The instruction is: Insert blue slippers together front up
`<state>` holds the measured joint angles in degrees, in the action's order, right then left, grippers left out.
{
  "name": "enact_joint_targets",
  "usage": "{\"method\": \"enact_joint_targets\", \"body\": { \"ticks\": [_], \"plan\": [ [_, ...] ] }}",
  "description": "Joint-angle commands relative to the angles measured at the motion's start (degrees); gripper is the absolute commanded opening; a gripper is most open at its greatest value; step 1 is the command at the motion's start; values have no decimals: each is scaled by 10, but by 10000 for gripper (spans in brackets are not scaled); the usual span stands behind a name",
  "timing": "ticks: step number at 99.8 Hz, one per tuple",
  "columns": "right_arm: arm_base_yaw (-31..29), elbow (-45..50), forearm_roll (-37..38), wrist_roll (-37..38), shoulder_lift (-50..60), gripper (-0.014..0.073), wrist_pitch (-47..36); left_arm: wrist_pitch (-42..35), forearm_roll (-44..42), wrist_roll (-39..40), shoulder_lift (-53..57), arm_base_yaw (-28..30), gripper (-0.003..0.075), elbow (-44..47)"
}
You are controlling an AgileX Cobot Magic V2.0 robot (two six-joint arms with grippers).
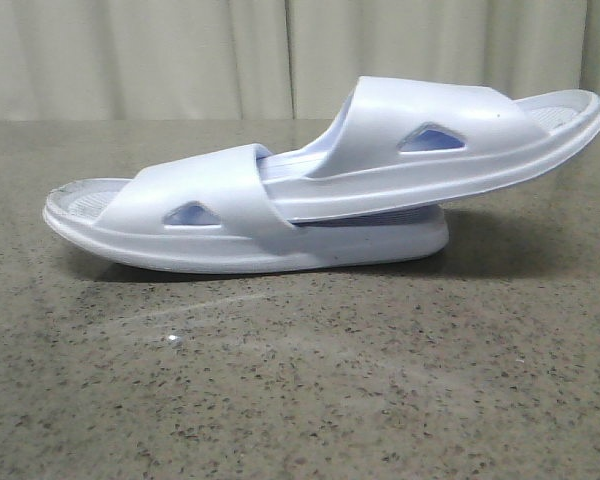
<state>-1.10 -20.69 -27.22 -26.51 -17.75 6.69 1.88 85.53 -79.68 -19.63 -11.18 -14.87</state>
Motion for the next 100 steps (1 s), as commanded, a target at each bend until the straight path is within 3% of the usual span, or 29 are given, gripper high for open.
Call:
{"method": "enact_joint_targets", "body": {
  "ticks": [1,74,89,100],
  "plan": [
    [-1,-15,2,-9,-3,-107,-39,-3,6,0,-3,-2,16,-15],
    [-1,-15,2,-9,-3,-107,-39,-8,-7,0,-3,-2,16,-15],
    [-1,-15,2,-9,-3,-107,-39,4,-146,28,7,-4,16,-15],
    [-1,-15,2,-9,-3,-107,-39,10,-327,188,27,-4,16,-15]
  ]
}}
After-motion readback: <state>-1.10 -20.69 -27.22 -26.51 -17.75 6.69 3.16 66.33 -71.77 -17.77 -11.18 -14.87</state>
